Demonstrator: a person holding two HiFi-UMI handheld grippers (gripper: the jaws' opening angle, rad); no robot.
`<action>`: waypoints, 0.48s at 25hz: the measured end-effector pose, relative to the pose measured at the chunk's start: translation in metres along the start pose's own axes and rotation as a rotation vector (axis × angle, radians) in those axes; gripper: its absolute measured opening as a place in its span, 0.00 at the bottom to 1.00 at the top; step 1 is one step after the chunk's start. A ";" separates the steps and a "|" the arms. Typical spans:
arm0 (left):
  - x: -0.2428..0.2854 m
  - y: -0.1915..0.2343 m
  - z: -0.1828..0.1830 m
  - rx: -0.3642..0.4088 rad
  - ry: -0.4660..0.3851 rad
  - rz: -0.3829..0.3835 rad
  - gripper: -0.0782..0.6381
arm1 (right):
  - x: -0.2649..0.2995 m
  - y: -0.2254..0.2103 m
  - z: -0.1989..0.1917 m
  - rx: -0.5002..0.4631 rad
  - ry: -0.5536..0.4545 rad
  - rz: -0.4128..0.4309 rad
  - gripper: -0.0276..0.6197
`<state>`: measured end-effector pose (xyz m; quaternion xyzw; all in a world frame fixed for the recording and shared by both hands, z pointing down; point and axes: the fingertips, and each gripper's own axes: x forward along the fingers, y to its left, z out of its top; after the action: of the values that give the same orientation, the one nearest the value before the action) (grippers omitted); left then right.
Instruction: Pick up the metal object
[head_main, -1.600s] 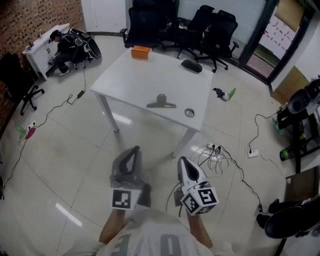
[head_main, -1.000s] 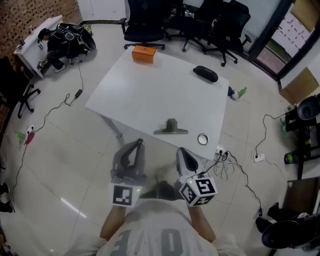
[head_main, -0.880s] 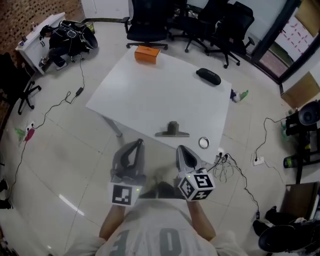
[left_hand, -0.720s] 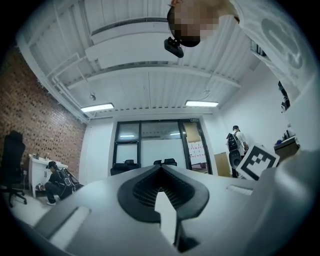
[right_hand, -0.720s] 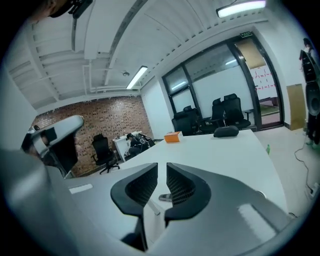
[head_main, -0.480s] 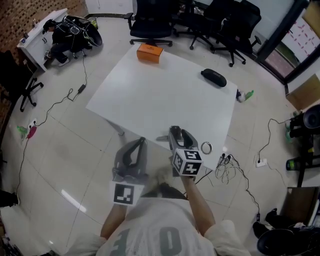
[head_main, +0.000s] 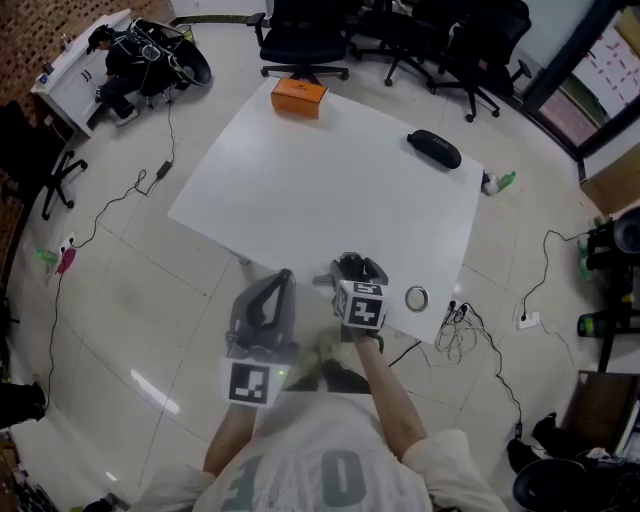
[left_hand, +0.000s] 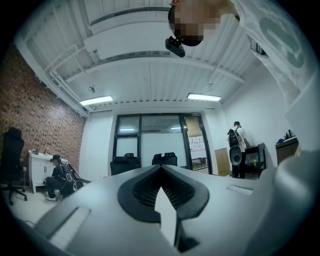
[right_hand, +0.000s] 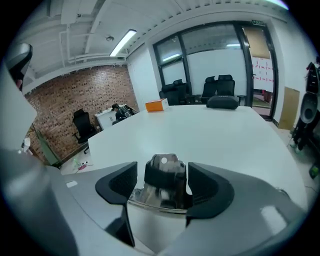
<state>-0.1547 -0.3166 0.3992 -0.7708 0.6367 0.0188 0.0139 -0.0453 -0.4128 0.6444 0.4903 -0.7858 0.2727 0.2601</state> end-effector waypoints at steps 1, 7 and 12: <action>0.002 0.001 0.000 0.003 0.002 -0.001 0.11 | 0.002 0.001 0.000 0.003 0.004 -0.004 0.54; 0.004 0.001 -0.006 -0.006 0.023 0.000 0.11 | 0.012 -0.003 -0.009 0.028 0.046 -0.042 0.54; 0.005 0.004 -0.007 -0.012 0.021 0.011 0.11 | 0.015 -0.005 -0.010 -0.023 0.057 -0.085 0.53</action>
<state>-0.1579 -0.3228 0.4063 -0.7675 0.6409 0.0144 0.0026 -0.0452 -0.4173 0.6623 0.5123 -0.7596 0.2661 0.2994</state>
